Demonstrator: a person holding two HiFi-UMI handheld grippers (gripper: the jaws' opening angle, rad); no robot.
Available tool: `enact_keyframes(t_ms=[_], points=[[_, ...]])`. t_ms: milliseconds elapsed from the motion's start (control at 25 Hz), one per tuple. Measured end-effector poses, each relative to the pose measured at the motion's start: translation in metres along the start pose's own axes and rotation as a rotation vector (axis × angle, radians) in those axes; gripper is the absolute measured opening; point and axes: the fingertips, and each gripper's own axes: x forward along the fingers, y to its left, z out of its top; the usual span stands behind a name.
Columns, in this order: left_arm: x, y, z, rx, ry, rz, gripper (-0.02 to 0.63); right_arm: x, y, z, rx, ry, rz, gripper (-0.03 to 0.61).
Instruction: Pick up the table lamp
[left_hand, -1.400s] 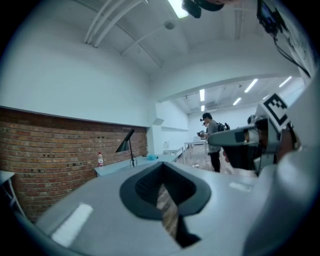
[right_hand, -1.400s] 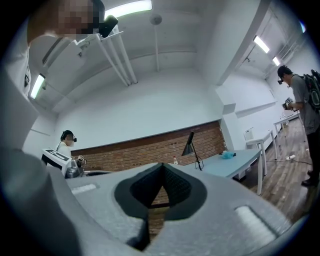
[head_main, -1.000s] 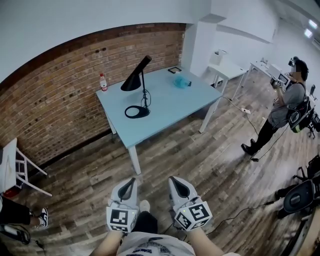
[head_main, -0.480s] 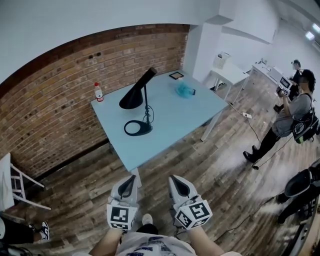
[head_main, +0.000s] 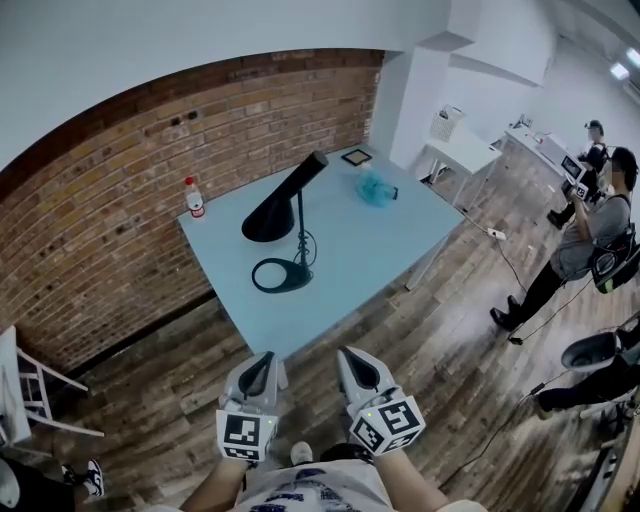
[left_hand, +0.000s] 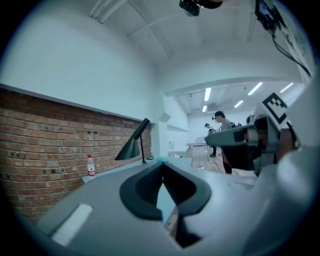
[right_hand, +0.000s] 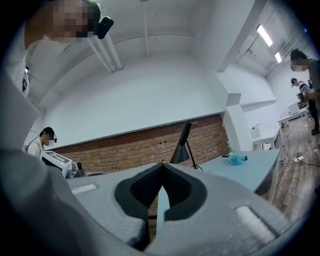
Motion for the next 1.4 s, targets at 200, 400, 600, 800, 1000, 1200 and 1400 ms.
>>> enact_keyframes(t_ms=[200,400,600,800,1000,1200,1400], points=[[0.021,0.02,0.0,-0.016,-0.004,0.001,-0.009,0.028,-0.009,0.005,-0.006,0.003,-0.003,-0.002],[0.046,0.027,0.003,-0.013,-0.013,0.008,-0.008,0.053,-0.025,0.013,-0.006,-0.014,0.012,-0.002],[0.082,0.042,-0.004,-0.01,0.002,0.039,-0.008,0.094,-0.049,0.01,-0.007,-0.004,0.057,-0.002],[0.134,0.069,-0.008,-0.007,0.028,0.103,-0.008,0.149,-0.086,0.017,-0.001,0.006,0.117,-0.002],[0.19,0.088,-0.005,-0.028,0.058,0.168,-0.009,0.203,-0.127,0.024,0.008,0.046,0.194,-0.002],[0.239,0.097,-0.005,-0.04,0.08,0.227,-0.008,0.249,-0.163,0.03,0.019,0.066,0.284,-0.002],[0.277,0.107,-0.008,-0.052,0.102,0.288,-0.008,0.286,-0.183,0.029,0.003,0.106,0.394,-0.002]])
